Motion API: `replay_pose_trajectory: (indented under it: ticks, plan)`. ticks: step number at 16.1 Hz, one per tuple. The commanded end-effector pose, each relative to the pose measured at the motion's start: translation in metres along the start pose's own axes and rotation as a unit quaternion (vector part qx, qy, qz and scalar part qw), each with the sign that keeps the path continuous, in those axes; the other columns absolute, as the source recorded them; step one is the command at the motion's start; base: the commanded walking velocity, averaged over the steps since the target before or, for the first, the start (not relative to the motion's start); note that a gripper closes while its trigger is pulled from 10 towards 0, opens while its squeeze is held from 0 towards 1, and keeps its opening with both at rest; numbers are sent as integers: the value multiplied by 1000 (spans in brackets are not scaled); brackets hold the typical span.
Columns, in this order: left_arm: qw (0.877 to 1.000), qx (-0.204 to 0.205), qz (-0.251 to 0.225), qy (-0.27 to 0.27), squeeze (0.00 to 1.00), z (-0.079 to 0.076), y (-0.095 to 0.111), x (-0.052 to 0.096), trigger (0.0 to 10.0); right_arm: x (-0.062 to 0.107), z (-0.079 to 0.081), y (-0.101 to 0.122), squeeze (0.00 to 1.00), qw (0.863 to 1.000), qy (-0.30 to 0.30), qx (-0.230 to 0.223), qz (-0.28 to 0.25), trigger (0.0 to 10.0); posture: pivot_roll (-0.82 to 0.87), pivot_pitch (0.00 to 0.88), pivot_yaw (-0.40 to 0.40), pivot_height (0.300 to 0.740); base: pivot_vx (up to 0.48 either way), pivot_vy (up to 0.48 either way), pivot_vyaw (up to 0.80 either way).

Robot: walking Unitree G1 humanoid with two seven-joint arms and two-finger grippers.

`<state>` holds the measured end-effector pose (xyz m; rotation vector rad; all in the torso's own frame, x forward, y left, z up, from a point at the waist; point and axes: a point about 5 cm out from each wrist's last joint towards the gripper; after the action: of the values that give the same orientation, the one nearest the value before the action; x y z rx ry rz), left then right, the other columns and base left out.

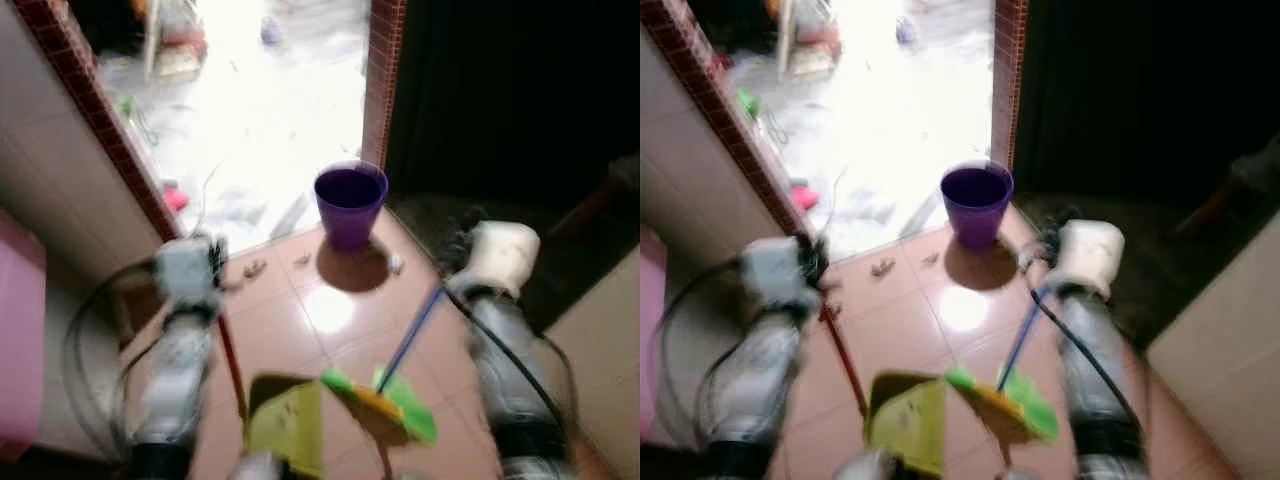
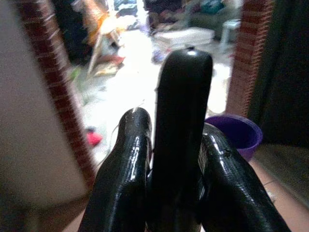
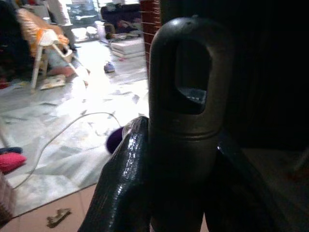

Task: Sweep floor

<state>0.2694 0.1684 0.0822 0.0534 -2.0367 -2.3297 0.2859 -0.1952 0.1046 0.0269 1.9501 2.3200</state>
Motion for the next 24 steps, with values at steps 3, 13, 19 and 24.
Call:
replay_pose_trajectory:
  ticks: [3, 13, 19, 24]
  plan:
    - [1000, 9, -6, -6, 0, 1, 3, 8, 10000, 11, 1, -6, 0, 1000, 18, 17, 16, 10000, -99, 0, 90, 740, 0, 0, 0]
    - [1000, 23, 8, -1, 0, 3, 19, 8, 10000, -3, 7, 32, 0, 995, 61, 72, -27, 10000, -127, 0, 82, 740, 0, 0, 0]
    - [999, 34, 13, -18, 0, -13, 20, 7, 10000, -32, 12, 71, 0, 990, 40, 93, -100, 10000, -136, 0, 78, 740, 0, 0, 0]
    - [999, 35, 10, -25, 0, -17, 22, 6, 10000, -34, 3, 81, 0, 967, 11, 227, -115, 10000, -142, 0, 72, 740, 0, 0, 0]
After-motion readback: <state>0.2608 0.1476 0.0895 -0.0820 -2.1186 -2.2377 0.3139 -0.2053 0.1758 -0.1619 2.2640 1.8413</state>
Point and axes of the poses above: a point about 5 cm out from each wrist's last joint towards the gripper, its own x axis pointing back from the gripper into the wrist, its own y axis along the axis of the wrist's last joint, z = x × y, and after that the axes turned 9 degrees about -x, right-handed
